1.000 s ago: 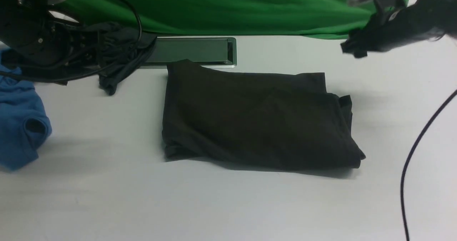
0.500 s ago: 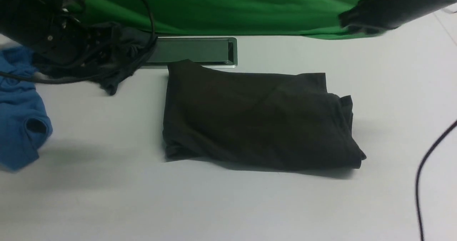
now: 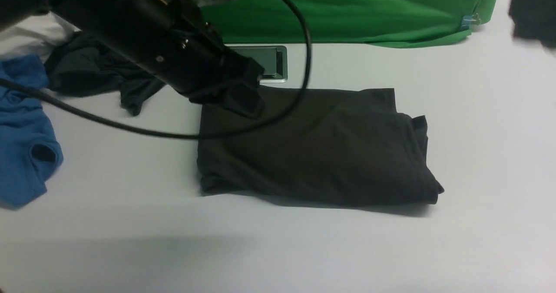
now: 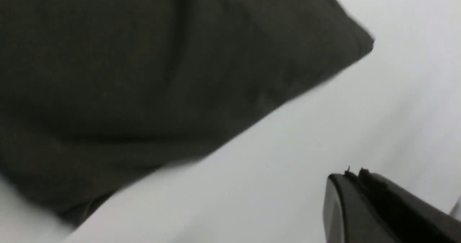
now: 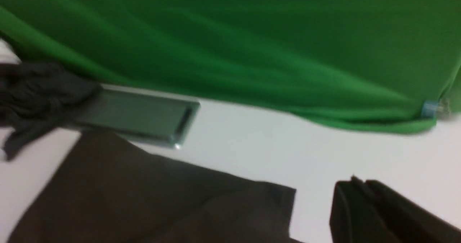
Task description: Fold a long-sleeved shirt on a white desktop.
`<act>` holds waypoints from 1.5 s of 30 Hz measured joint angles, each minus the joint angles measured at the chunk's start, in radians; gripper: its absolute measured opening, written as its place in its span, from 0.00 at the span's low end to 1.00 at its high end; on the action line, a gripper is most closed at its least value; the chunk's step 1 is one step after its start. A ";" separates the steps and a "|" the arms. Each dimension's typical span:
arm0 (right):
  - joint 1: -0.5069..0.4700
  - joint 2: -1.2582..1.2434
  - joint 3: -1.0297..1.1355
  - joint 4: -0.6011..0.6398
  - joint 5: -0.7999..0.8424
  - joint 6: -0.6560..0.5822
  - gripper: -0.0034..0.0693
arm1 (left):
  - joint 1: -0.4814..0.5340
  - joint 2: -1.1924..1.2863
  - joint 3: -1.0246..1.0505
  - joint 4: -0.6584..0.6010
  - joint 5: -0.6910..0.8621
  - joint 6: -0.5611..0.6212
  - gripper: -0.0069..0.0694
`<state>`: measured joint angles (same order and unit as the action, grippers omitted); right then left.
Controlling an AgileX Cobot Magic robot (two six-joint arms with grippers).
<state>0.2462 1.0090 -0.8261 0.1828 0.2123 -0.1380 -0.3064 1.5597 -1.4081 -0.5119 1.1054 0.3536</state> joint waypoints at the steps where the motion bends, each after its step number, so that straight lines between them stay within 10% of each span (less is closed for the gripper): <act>1: 0.015 -0.081 0.097 0.000 -0.091 -0.001 0.08 | -0.022 -0.037 0.012 0.079 0.005 -0.054 0.11; 12: 0.044 -0.437 0.680 0.000 -0.582 -0.001 0.12 | -0.111 -0.578 0.524 0.241 -0.137 -0.316 0.11; 36: 0.044 -0.446 0.730 0.003 -0.537 -0.001 0.19 | -0.111 -1.244 0.776 0.161 -0.357 -0.332 0.11; 45: 0.044 -0.446 0.731 0.003 -0.536 -0.001 0.22 | -0.068 -1.255 0.887 0.600 -0.638 -0.401 0.11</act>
<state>0.2901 0.5630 -0.0951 0.1857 -0.3234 -0.1389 -0.3743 0.3043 -0.5212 0.0883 0.4675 -0.0471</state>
